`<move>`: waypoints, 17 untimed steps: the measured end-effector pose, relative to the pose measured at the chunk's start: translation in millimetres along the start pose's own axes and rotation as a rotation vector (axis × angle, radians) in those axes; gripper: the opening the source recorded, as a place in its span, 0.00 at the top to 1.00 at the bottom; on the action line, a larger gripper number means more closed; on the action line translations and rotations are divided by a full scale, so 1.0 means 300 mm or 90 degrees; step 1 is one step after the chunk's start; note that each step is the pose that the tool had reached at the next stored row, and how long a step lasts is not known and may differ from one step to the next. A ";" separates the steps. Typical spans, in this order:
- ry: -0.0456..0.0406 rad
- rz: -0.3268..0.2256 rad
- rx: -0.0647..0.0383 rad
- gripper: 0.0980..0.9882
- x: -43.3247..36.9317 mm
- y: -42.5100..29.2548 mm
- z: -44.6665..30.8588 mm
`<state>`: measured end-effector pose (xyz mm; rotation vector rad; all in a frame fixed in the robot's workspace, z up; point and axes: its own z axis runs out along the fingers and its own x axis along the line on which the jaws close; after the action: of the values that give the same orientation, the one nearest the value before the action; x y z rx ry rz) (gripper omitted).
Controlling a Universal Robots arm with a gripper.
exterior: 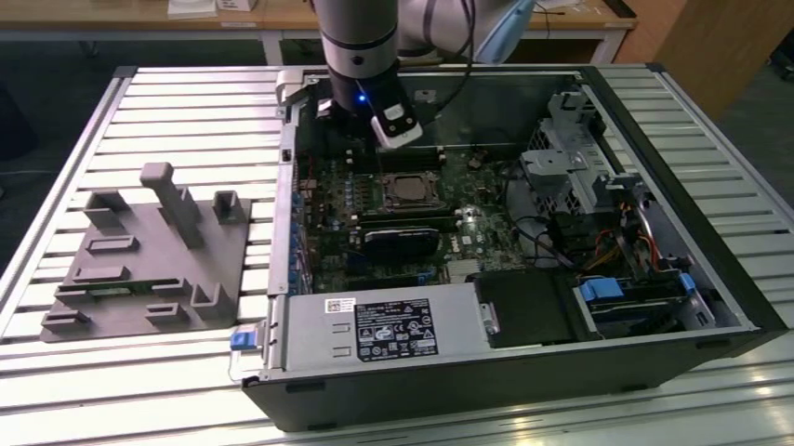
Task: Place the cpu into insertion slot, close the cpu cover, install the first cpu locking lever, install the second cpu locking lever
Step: 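Install the first cpu locking lever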
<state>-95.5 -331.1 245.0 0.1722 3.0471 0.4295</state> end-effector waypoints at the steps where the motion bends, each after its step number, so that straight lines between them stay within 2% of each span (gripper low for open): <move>1: 0.0000 0.000 0.000 0.99 -0.010 0.001 0.001; 12: 0.0001 0.000 -0.001 0.99 -0.133 0.014 0.010; 17: 0.0000 0.000 -0.001 0.99 -0.141 0.015 0.011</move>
<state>-52.8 -331.0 244.9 0.1724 3.0468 0.4319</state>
